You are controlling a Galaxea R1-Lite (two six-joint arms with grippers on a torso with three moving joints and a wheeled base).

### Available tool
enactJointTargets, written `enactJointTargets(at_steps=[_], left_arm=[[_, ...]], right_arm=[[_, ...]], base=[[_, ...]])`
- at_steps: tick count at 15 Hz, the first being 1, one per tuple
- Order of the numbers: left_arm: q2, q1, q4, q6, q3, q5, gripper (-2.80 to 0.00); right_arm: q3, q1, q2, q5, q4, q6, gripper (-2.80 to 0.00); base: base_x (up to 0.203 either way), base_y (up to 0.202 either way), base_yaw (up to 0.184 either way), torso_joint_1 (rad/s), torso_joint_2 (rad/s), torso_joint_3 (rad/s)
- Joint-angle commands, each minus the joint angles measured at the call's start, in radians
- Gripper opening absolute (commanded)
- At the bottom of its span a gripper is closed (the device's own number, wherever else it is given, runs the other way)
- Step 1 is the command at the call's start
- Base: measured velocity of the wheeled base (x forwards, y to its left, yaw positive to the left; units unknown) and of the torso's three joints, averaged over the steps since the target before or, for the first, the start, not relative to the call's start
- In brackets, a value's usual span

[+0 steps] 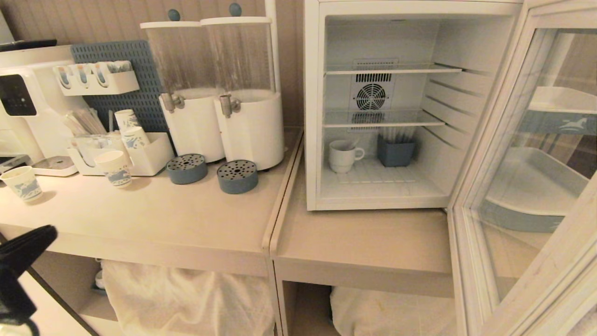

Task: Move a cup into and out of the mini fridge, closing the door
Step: Take the ceramic cup out of the freezer

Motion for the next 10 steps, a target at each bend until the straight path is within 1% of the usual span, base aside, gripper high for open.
enactJointTargets(at_steps=[1, 2, 3, 4, 5, 6, 7, 8, 9, 10], left_arm=[[-0.213, 0.092, 0.084, -0.004, 0.025, -0.018, -2.80], [-0.307, 0.143, 0.164, -0.011, 0.029, -0.048, -2.80], [-0.382, 0.199, 0.273, -0.038, 0.025, -0.084, -2.80], [-0.425, 0.243, 0.458, -0.128, -0.013, -0.117, -2.80], [-0.447, 0.271, 0.610, -0.207, -0.085, -0.159, -2.80], [-0.458, 0.291, 0.693, -0.251, -0.158, -0.207, -2.80], [-0.469, 0.342, 0.757, -0.281, -0.243, -0.288, -2.80], [-0.481, 0.419, 0.837, -0.298, -0.305, -0.408, -2.80], [-0.493, 0.462, 0.961, -0.313, -0.368, -0.511, -2.80], [-0.514, 0.468, 1.013, -0.317, -0.394, -0.550, -2.80]], right_arm=[[0.000, 0.000, 0.001, 0.000, 0.000, 0.002, -2.80], [0.000, 0.000, 0.001, 0.000, 0.000, 0.002, -2.80], [0.000, 0.000, 0.001, 0.000, 0.000, 0.002, -2.80], [0.000, 0.000, 0.001, 0.000, 0.000, 0.002, -2.80], [0.000, 0.000, 0.001, 0.000, 0.002, 0.000, -2.80], [0.000, 0.000, 0.002, 0.001, 0.004, 0.000, -2.80], [-0.002, 0.000, 0.004, 0.002, 0.009, 0.000, -2.80], [-0.002, 0.000, 0.004, 0.002, 0.013, 0.000, -2.80], [-0.002, 0.000, 0.002, 0.001, 0.012, 0.000, -2.80], [-0.002, 0.000, 0.001, 0.000, 0.011, 0.002, -2.80]], base=[[0.000, 0.000, 0.000, 0.000, 0.00, 0.000], [0.000, 0.000, 0.000, 0.000, 0.00, 0.000], [0.000, 0.000, 0.000, 0.000, 0.00, 0.000], [0.000, 0.000, 0.000, 0.000, 0.00, 0.000], [0.000, 0.000, 0.000, 0.000, 0.00, 0.000], [0.000, 0.000, 0.000, 0.000, 0.00, 0.000], [0.000, 0.000, 0.000, 0.000, 0.00, 0.000], [0.000, 0.000, 0.000, 0.000, 0.00, 0.000], [0.000, 0.000, 0.000, 0.000, 0.00, 0.000], [0.000, 0.000, 0.000, 0.000, 0.00, 0.000]])
